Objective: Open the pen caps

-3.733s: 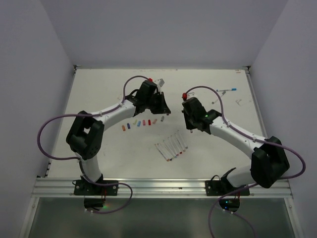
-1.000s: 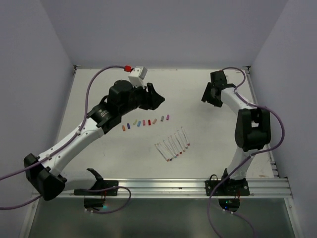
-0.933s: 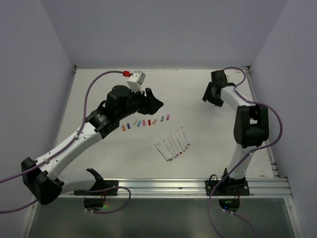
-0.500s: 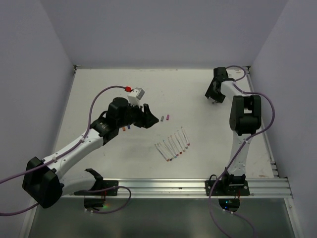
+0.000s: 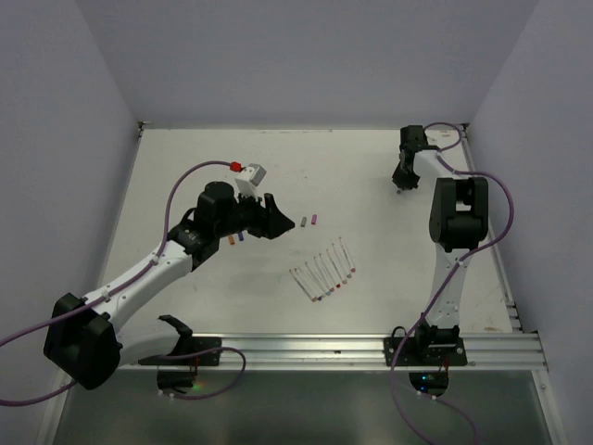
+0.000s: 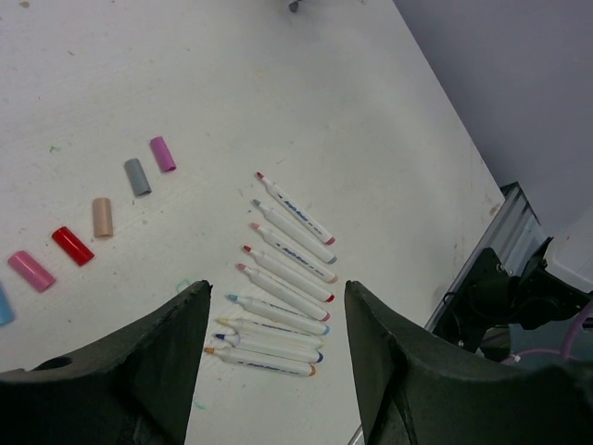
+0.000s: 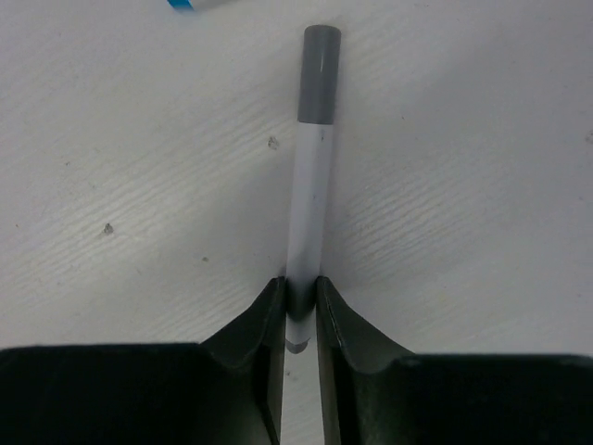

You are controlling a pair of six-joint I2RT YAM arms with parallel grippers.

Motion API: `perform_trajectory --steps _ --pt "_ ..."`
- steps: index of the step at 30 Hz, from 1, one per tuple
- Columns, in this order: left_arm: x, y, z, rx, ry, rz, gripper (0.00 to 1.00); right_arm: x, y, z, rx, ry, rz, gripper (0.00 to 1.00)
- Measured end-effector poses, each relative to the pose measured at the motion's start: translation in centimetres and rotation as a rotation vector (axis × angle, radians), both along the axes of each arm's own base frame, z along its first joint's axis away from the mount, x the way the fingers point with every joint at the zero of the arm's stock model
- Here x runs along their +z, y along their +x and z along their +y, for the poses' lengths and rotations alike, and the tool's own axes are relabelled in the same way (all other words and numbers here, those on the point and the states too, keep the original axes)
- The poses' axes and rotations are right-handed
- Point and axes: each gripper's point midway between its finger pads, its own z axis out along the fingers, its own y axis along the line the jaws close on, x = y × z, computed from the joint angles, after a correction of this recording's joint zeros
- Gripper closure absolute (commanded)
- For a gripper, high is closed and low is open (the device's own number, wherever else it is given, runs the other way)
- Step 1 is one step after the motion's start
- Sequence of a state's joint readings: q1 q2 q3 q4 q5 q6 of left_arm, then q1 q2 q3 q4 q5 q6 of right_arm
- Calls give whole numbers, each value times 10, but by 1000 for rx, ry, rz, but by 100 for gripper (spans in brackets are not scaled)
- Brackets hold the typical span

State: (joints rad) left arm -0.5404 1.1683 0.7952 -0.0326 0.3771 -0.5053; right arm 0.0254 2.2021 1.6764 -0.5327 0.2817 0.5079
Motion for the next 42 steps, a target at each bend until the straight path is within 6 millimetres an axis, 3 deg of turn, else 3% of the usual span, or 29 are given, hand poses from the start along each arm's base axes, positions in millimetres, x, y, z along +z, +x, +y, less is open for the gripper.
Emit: perform_trajectory --steps 4,14,18,20,23,26,30,35,42 --pt "-1 -3 -1 -11 -14 3 37 1 -10 -1 -13 3 -12 100" --pt "-10 -26 -3 -47 -95 71 37 -1 -81 0 -16 15 51 100" --pt "-5 -30 -6 -54 -137 88 37 4 -124 11 15 25 85 100" --pt "-2 -29 -9 -56 -156 94 37 14 -135 22 57 41 75 100" --pt "-4 -24 -17 -72 -165 133 37 51 -140 64 209 76 -11 100" --pt "-8 -13 -28 -91 -175 180 37 98 -148 123 419 163 -144 100" --pt "-13 -2 -35 -108 -211 230 37 142 -188 186 699 339 -257 100" --pt "-15 6 -37 -93 -248 264 37 163 -238 226 959 489 -279 100" --pt "-7 13 -41 -83 -294 258 37 170 -268 251 1121 583 -258 100"
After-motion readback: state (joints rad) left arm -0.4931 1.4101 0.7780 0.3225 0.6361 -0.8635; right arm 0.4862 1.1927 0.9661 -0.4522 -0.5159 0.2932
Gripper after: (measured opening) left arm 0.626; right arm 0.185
